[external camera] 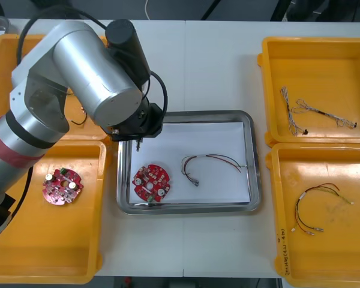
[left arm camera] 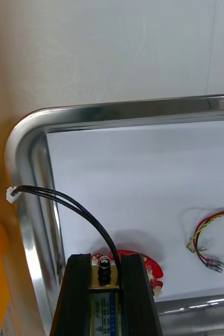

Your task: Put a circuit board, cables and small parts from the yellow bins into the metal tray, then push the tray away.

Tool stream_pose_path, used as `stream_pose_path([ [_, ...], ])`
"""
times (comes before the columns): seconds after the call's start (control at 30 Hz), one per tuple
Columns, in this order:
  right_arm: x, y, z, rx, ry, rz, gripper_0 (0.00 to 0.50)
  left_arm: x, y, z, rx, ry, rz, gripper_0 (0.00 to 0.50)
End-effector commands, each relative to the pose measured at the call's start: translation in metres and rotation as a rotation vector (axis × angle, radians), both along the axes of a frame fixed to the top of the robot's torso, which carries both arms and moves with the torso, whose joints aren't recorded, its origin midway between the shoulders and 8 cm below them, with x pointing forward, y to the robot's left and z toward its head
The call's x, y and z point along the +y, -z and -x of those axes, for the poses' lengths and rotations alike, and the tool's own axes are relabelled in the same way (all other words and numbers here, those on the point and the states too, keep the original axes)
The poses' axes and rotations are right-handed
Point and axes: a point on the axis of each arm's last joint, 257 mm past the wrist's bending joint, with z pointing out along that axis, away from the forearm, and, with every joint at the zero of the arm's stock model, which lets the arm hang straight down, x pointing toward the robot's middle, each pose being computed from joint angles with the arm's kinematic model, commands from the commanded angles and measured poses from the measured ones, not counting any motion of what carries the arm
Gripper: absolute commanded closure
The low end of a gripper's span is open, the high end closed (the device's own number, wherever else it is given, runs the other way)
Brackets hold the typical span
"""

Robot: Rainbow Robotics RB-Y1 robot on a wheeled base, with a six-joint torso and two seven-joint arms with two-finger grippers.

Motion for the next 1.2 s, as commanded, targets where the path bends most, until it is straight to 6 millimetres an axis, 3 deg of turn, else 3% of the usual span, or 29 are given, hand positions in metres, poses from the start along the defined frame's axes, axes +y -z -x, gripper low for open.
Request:
stream_pose_path([
  [0.03,-0.050,-0.015,0.011,0.011,0.069,0.030,0.000,-0.020,0.010,-0.009,-0.029,0.041,-0.012,0.500],
  [0.47,-0.085,-0.014,-0.003,0.168,0.033,-0.043,0.000,-0.016,0.041,-0.030,-0.042,0.027,-0.032,0.500],
  [0.67,-0.085,0.005,-0.008,0.261,-0.020,-0.099,0.000,-0.014,0.049,-0.035,-0.048,0.023,-0.040,0.499],
  [0.9,-0.082,0.015,-0.038,0.237,-0.120,-0.028,0.000,-0.012,0.054,-0.034,-0.046,0.019,-0.040,0.499],
  [1.03,-0.067,0.029,-0.050,0.240,-0.187,-0.023,0.000,-0.011,0.054,-0.035,-0.050,0.016,-0.041,0.497],
  [1.07,-0.061,0.034,-0.053,0.243,-0.209,-0.027,0.000,-0.011,0.054,-0.035,-0.051,0.017,-0.040,0.449],
  [1.17,-0.043,0.049,-0.060,0.247,-0.244,-0.059,0.000,-0.011,0.053,-0.036,-0.055,0.014,-0.040,0.169],
  [1.2,-0.039,0.051,-0.062,0.246,-0.250,-0.065,0.000,-0.011,0.053,-0.036,-0.056,0.014,-0.041,0.125],
])
